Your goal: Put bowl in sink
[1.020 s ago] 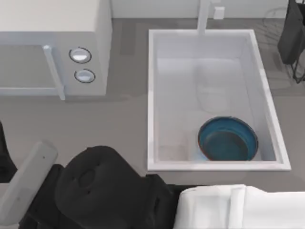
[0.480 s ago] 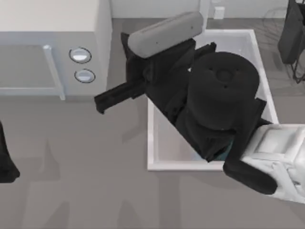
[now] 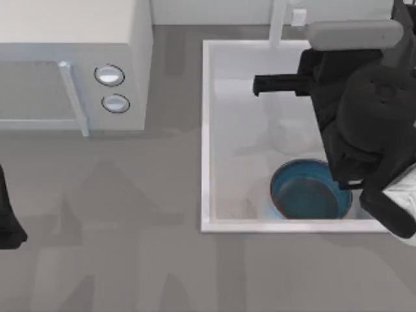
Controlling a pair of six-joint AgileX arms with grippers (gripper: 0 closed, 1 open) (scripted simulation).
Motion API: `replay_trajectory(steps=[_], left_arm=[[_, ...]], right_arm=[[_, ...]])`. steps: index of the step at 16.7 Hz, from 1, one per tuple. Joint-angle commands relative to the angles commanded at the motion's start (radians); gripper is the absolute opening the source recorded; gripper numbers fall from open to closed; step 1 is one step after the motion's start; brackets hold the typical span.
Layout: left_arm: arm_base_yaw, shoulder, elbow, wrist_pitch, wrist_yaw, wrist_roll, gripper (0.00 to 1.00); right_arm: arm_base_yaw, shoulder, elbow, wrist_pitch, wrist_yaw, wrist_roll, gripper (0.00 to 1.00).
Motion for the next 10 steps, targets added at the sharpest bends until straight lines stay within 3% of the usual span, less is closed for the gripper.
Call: replay_trajectory(steps=[10], left_arm=[[0.000, 0.000, 0.000, 0.000, 0.000, 0.000, 1.00]], right_arm=[[-0.029, 0.017, -0.023, 0.029, 0.025, -0.004, 0.00]])
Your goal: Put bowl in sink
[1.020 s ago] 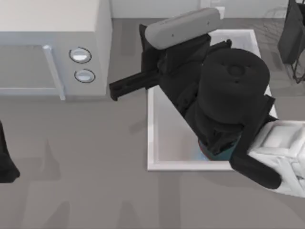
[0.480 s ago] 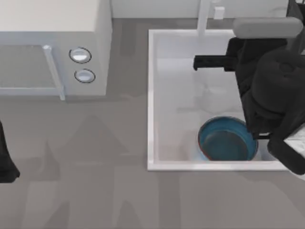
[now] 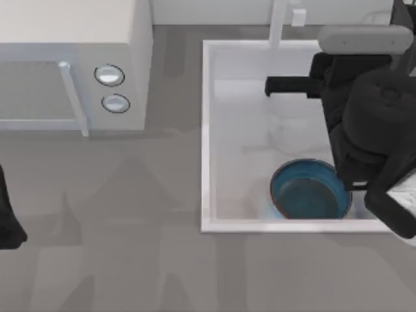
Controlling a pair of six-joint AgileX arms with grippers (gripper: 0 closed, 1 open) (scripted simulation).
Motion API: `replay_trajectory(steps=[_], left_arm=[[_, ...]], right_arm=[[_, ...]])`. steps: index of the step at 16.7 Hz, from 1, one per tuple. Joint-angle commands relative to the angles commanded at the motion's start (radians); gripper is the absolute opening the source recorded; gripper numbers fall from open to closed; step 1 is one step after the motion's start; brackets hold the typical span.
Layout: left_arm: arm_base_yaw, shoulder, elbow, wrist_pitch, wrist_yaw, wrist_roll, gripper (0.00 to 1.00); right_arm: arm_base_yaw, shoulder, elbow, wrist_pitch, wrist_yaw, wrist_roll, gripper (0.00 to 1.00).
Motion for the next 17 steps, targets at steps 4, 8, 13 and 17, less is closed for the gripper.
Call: replay_trajectory(steps=[4, 8, 13, 17], left_arm=[[0.000, 0.000, 0.000, 0.000, 0.000, 0.000, 1.00], [0.000, 0.000, 0.000, 0.000, 0.000, 0.000, 1.00], [0.000, 0.000, 0.000, 0.000, 0.000, 0.000, 1.00], [0.000, 0.000, 0.000, 0.000, 0.000, 0.000, 1.00]], right_arm=[[0.003, 0.119, -0.014, 0.131, 0.005, 0.000, 0.00], [0.007, 0.301, -0.036, 0.331, 0.015, -0.002, 0.00], [-0.001, 0.507, -0.075, 0.594, 0.011, -0.002, 0.00], [-0.005, 0.611, -0.097, 0.714, 0.009, -0.003, 0.00]])
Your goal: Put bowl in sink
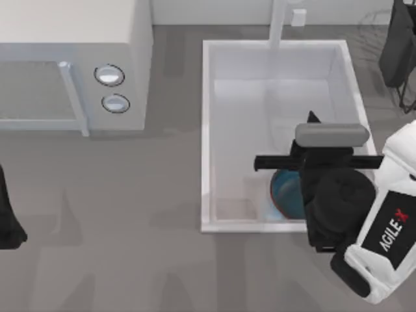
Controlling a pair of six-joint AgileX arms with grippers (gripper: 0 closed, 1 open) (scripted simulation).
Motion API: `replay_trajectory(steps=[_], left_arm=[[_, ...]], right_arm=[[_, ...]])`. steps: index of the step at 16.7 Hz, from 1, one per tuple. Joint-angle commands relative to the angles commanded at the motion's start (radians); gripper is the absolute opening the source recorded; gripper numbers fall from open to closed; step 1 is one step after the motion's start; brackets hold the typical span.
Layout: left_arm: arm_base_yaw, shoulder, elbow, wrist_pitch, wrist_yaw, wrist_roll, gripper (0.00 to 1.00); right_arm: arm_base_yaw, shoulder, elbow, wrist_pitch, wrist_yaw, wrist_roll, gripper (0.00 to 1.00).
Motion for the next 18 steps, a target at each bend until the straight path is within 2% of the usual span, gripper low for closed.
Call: replay_trajectory(steps=[5, 18], left_arm=[[0.000, 0.000, 0.000, 0.000, 0.000, 0.000, 1.00], [0.000, 0.000, 0.000, 0.000, 0.000, 0.000, 1.00]], right_arm=[[0.000, 0.009, -0.004, 0.006, 0.000, -0.001, 0.00], [0.000, 0.009, -0.004, 0.006, 0.000, -0.001, 0.98]])
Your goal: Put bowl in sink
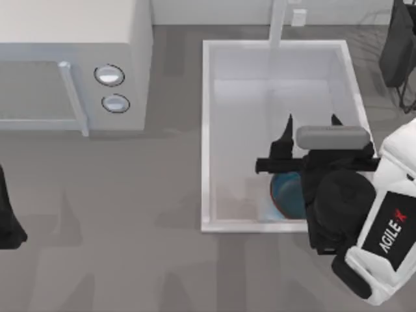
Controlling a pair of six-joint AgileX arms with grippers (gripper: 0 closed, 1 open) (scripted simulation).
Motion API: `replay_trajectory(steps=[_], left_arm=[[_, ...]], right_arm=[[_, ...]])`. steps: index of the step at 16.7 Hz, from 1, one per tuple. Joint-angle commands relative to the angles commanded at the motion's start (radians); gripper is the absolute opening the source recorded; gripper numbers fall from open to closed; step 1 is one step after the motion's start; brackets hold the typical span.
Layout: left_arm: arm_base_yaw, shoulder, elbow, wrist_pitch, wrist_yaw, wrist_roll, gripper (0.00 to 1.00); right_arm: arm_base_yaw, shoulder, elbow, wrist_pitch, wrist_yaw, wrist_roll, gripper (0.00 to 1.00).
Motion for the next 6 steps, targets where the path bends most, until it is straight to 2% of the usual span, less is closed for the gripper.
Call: replay_trajectory(steps=[6], left_arm=[[0.000, 0.000, 0.000, 0.000, 0.000, 0.000, 1.00]], right_arm=[[0.000, 0.000, 0.000, 0.000, 0.000, 0.000, 1.00]])
